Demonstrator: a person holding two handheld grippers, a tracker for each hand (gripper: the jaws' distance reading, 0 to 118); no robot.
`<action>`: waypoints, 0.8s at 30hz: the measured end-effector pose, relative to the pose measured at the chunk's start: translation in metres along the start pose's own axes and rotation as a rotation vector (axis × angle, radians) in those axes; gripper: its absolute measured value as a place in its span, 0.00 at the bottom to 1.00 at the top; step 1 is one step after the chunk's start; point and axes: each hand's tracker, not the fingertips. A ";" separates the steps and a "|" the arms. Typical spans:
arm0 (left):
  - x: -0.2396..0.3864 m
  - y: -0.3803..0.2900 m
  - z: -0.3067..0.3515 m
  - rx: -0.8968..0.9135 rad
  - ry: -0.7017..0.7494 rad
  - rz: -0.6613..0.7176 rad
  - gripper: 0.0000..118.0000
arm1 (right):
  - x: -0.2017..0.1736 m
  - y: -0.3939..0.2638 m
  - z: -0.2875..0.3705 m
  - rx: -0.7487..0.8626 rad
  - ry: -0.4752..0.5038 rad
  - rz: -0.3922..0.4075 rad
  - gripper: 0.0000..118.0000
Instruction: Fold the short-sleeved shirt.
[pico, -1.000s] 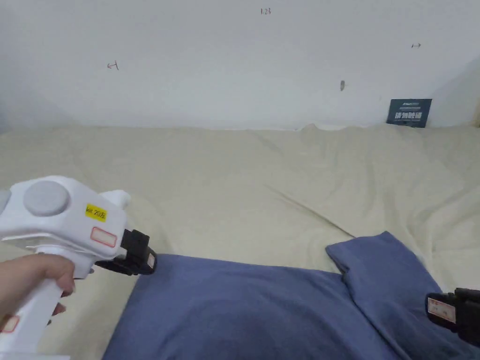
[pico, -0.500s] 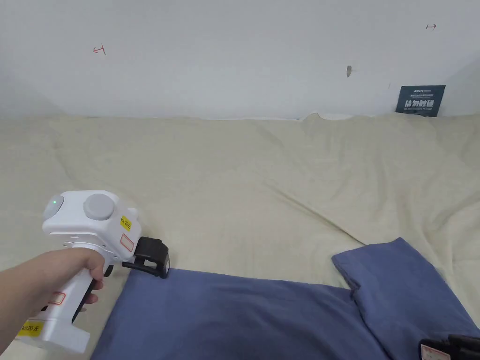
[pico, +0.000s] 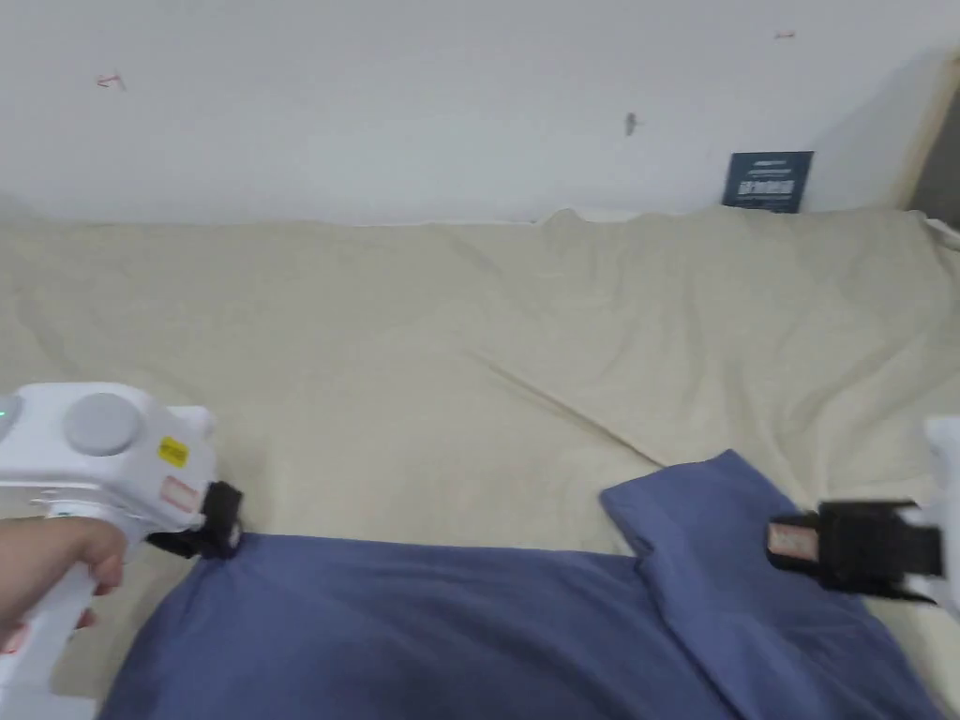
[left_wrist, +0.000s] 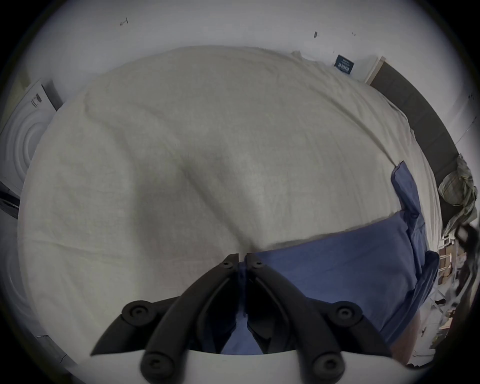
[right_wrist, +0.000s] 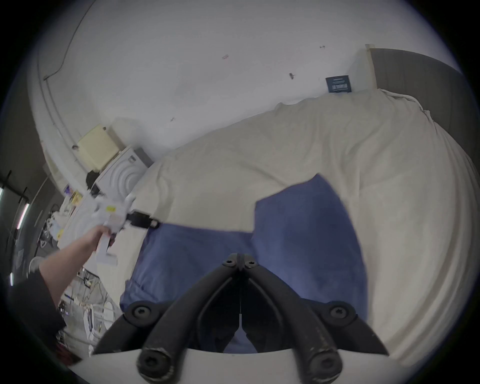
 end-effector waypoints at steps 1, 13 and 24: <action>0.001 0.000 0.003 0.024 0.014 -0.010 0.04 | 0.007 0.013 -0.008 -0.026 -0.029 -0.025 0.00; 0.006 -0.012 0.023 0.037 0.031 -0.048 0.04 | 0.086 0.076 -0.134 -0.337 -0.425 -0.037 0.75; -0.001 -0.023 0.016 -0.007 0.044 -0.022 0.04 | 0.079 0.073 -0.104 -0.274 -0.359 -0.057 0.00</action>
